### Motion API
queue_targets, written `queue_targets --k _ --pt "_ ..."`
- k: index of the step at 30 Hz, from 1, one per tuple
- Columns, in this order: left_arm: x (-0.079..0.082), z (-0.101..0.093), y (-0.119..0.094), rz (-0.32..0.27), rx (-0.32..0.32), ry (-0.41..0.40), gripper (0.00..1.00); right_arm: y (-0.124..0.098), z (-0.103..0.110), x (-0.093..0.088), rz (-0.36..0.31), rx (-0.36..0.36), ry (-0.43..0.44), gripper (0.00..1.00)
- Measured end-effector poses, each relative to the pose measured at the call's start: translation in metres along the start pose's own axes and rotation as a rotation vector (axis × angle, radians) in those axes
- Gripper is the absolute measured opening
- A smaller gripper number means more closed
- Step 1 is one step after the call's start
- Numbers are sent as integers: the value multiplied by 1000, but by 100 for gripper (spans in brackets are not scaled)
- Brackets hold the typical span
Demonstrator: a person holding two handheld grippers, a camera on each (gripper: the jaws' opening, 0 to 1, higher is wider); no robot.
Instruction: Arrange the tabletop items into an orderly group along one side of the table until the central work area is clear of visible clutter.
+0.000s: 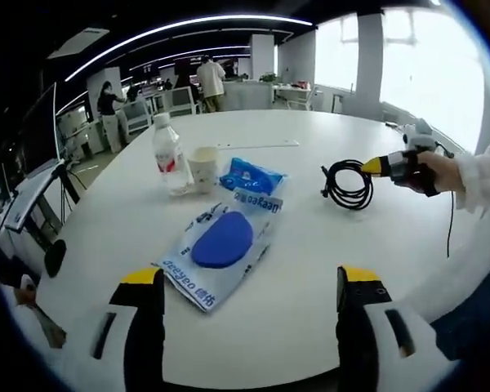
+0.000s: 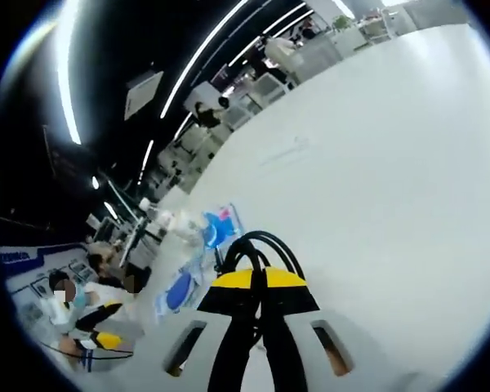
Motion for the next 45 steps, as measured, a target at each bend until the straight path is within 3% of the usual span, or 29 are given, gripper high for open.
queue_targets --k 4,7,14,20,29,45 --pt "1 -1 5 3 4 -4 89 5 -4 -5 29 9 57 0" --pt "1 -1 8 11 2 -4 89 3 -11 -6 32 -33 16 0" --pt "5 2 4 -9 15 -10 89 3 -27 -10 49 -61 57 0" --pt "0 2 8 6 12 -18 88 3 -31 -21 60 -89 75 0" --pt "5 2 11 4 1 -6 88 6 -38 -26 68 -126 82 0" --pt "-1 -3 13 12 -12 -17 88 9 -35 -27 85 -189 14 0"
Point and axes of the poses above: the point that each gripper's makers call its tool centre point, and the gripper's own axes: y roughly forward along the fingers, z roughly to its left, x roughly out of its top, the point moved 7 cm from there along -y, roughly backward along the fingers, and after that the axes turned 4 degrees about z, right-handed, at the moved point
